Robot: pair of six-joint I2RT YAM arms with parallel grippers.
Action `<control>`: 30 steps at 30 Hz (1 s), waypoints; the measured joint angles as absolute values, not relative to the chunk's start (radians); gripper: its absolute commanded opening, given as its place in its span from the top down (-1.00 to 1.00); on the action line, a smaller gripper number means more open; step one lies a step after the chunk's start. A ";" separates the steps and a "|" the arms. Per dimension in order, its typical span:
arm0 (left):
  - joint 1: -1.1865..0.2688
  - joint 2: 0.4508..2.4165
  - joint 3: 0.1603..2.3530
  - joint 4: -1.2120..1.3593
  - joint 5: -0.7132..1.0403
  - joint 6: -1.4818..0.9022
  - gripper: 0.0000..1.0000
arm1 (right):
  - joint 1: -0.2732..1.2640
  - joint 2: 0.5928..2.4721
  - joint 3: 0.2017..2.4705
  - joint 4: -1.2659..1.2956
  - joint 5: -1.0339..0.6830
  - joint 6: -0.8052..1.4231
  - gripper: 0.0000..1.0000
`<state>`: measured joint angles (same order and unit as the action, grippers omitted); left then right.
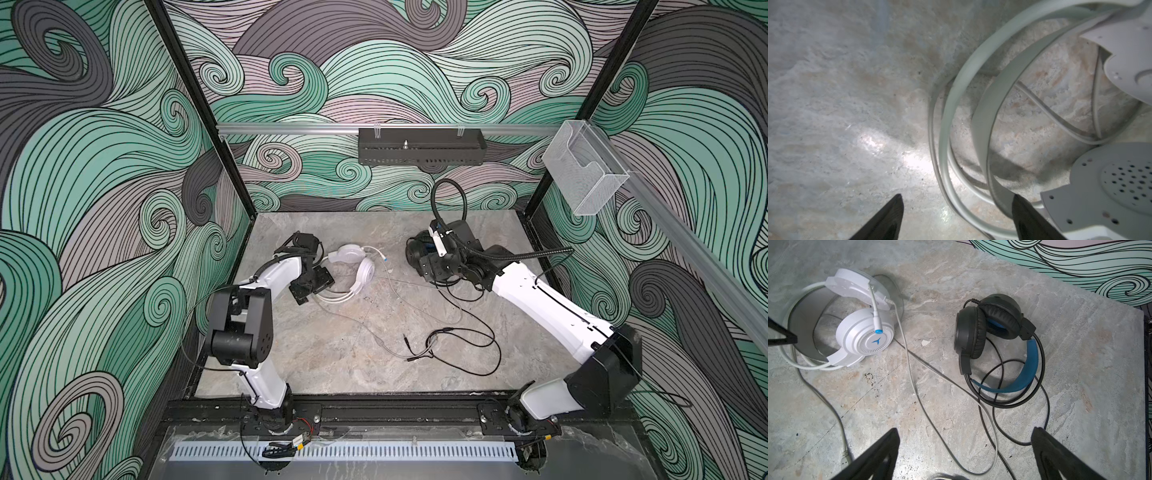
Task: Wrap the headphones
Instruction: 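Reach the left gripper to the white headset while the right moves toward the black headset, then close the left gripper on the white headset headband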
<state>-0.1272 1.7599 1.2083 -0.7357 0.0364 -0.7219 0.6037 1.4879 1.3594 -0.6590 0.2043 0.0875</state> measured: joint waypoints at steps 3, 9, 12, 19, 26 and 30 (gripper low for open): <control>-0.133 1.826 1.266 -0.737 0.029 -0.729 -0.43 | 0.614 1.488 1.359 -0.659 0.203 0.075 -0.99; -0.136 1.914 1.334 -0.744 0.019 -0.736 0.19 | 0.614 1.481 1.359 -0.659 0.207 0.055 -0.99; -0.139 1.915 1.340 -0.756 0.010 -0.735 0.60 | 0.614 1.472 1.359 -0.659 0.212 0.046 -0.99; -0.177 1.914 1.399 -0.784 -0.008 -0.691 1.00 | 0.614 1.448 1.359 -0.660 0.219 0.033 -0.99; -0.262 1.885 1.422 -0.825 -0.014 -0.583 1.00 | 0.617 1.393 1.355 -0.665 0.229 0.029 -0.99; -0.310 1.884 1.422 -0.850 0.042 -0.496 1.00 | 0.619 1.366 1.346 -0.670 0.230 0.029 -0.99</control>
<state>-0.3103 1.8835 1.4220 -0.8505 0.0422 -0.4961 0.6193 1.3663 1.3457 -0.6701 0.2298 0.0288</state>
